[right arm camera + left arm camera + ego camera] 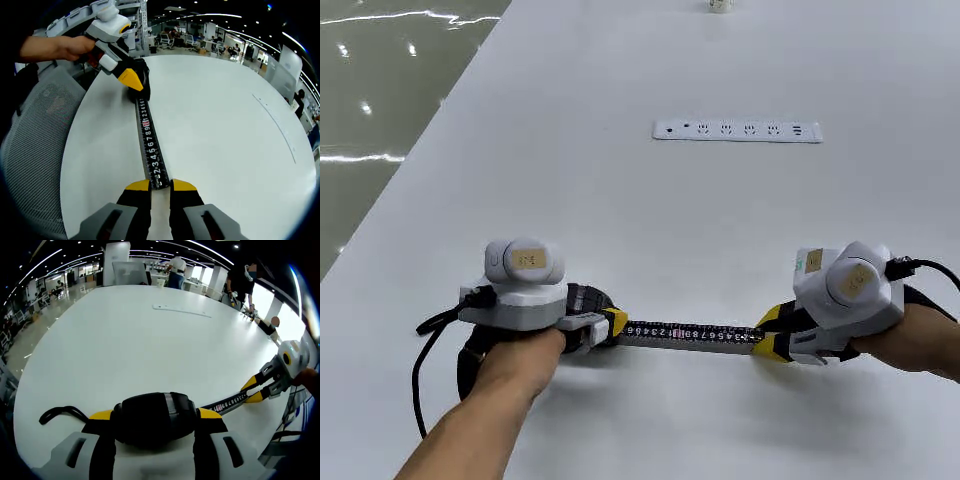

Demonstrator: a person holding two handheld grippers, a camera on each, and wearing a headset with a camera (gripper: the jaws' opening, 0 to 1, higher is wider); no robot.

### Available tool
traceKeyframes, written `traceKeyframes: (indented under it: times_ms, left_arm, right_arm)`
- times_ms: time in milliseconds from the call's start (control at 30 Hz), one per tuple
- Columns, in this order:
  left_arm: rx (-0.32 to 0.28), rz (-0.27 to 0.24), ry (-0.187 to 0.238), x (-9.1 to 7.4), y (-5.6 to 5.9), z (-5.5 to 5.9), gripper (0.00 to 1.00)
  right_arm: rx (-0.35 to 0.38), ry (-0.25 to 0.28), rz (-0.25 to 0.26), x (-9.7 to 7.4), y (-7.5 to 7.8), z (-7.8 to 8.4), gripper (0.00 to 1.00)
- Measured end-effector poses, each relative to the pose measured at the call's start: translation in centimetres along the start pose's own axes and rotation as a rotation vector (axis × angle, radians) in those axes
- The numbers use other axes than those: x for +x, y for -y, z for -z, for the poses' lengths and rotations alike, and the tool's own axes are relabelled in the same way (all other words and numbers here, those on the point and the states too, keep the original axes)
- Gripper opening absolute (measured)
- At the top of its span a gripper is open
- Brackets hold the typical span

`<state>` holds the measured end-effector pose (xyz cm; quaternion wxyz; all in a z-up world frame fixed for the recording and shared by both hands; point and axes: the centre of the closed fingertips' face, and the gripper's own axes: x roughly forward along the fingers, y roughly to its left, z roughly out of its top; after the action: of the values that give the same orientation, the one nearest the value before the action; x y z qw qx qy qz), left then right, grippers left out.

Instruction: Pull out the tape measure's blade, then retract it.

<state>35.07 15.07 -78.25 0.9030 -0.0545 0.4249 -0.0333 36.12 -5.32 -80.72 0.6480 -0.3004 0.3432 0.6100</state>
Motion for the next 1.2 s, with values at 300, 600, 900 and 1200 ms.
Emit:
traceKeyframes:
  times_ms: [300,600,900,1200]
  left_arm:
    - [-0.001,0.003,-0.003,0.0,0.0,0.0,0.58]
    - [-0.001,0.007,-0.005,-0.1,0.0,0.0,0.58]
    - [-0.005,0.012,-0.009,-0.1,-0.1,0.0,0.58]
    - [-0.005,0.012,-0.010,-0.1,-0.1,0.0,0.58]
  right_arm:
    - [0.003,0.007,-0.004,0.6,-0.2,-0.8,0.10]
    - [0.006,0.018,-0.009,1.1,-0.4,-1.5,0.10]
    - [0.006,0.030,-0.018,1.7,-0.7,-2.4,0.10]
    - [0.005,0.035,-0.021,2.2,-0.7,-3.0,0.10]
